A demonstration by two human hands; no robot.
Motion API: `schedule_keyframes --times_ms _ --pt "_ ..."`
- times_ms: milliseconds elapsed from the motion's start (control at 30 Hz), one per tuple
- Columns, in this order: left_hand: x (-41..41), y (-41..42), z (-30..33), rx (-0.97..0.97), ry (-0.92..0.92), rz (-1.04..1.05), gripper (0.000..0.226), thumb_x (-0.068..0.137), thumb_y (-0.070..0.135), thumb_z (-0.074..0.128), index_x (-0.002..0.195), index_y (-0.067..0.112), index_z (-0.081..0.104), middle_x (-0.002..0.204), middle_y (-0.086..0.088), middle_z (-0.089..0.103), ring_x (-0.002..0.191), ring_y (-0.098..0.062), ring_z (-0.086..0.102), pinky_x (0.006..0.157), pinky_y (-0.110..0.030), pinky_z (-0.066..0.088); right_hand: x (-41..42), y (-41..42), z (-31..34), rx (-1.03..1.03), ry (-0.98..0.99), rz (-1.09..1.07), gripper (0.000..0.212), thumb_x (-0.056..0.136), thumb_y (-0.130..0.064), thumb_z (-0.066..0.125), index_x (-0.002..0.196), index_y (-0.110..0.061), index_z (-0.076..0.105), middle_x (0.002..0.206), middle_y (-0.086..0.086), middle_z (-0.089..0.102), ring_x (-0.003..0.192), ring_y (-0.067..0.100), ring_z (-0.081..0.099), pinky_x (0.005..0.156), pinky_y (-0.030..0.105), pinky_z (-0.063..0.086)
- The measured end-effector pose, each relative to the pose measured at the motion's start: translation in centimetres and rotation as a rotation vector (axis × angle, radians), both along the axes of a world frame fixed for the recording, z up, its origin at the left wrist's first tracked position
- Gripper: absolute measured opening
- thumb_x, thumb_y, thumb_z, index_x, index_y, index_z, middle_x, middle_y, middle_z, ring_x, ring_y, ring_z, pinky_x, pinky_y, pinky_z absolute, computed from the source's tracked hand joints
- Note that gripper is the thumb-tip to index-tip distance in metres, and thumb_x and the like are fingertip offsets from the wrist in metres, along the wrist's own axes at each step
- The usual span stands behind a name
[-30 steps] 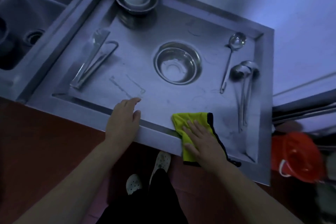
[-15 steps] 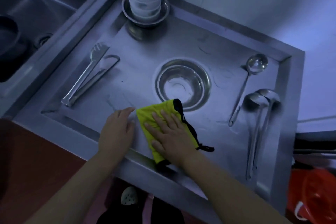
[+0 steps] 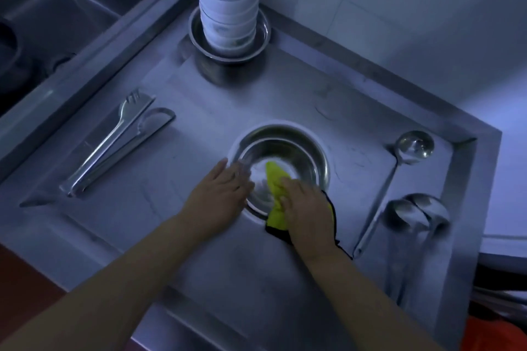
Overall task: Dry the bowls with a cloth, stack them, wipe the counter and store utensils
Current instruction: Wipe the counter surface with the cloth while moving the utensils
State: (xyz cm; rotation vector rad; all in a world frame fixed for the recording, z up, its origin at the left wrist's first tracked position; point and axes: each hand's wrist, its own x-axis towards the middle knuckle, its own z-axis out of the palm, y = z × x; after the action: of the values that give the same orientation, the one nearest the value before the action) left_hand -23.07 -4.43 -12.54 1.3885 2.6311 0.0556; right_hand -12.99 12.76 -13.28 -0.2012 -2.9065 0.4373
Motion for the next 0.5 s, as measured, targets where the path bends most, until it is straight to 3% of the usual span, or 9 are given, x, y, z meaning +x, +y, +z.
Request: schedule_keyframes --times_ms 67,167,267,400,500 --pt "-0.6 -0.1 -0.1 -0.055 -0.013 -0.054 0.041 0.085 0.03 0.039 0.101 0.013 0.072 0.109 -0.006 0.07 0.114 -0.026 0.059 0.101 -0.047 0.041 -1.9 1.0 0.4 -0.086 0.069 -0.15 0.032 0.083 -0.01 0.062 0.113 0.0 0.063 0.101 0.019 0.066 0.087 0.036 0.062 0.074 0.042 0.053" --pt "-1.1 -0.2 -0.5 -0.074 -0.045 -0.08 0.041 0.084 0.036 0.039 0.099 0.015 0.072 0.108 -0.005 0.069 0.116 -0.025 0.058 0.106 -0.043 0.036 -5.7 1.4 -0.5 -0.039 -0.154 -0.244 0.034 0.09 -0.012 0.056 0.123 -0.006 0.053 0.115 0.018 0.056 0.099 0.036 0.052 0.081 0.043 0.047" --pt "-1.4 -0.1 -0.8 -0.072 -0.052 -0.096 0.04 0.085 0.038 0.04 0.098 0.017 0.072 0.107 -0.004 0.068 0.117 -0.025 0.056 0.107 -0.042 0.035 -8.5 0.0 -2.6 -0.002 -0.332 -0.17 0.036 0.094 -0.013 0.049 0.13 -0.013 0.047 0.123 0.013 0.048 0.106 0.03 0.047 0.087 0.04 0.042" --pt "-1.8 0.0 -1.3 -0.023 -0.033 -0.089 0.037 0.085 0.037 0.04 0.092 0.019 0.072 0.101 -0.003 0.069 0.115 -0.024 0.058 0.105 -0.041 0.04 -9.4 -0.5 -3.8 -0.128 -0.386 -0.071 0.037 0.084 -0.016 0.06 0.121 -0.014 0.06 0.12 0.012 0.056 0.101 0.032 0.052 0.084 0.039 0.042" --pt "-1.7 0.2 -1.5 0.035 -0.015 -0.068 0.024 0.08 0.034 0.055 0.086 0.019 0.072 0.098 -0.004 0.07 0.112 -0.023 0.06 0.103 -0.041 0.042 -8.8 -0.2 -3.5 -0.169 -0.446 0.14 0.037 0.081 -0.016 0.063 0.118 -0.017 0.065 0.124 0.009 0.06 0.109 0.033 0.054 0.091 0.04 0.042"
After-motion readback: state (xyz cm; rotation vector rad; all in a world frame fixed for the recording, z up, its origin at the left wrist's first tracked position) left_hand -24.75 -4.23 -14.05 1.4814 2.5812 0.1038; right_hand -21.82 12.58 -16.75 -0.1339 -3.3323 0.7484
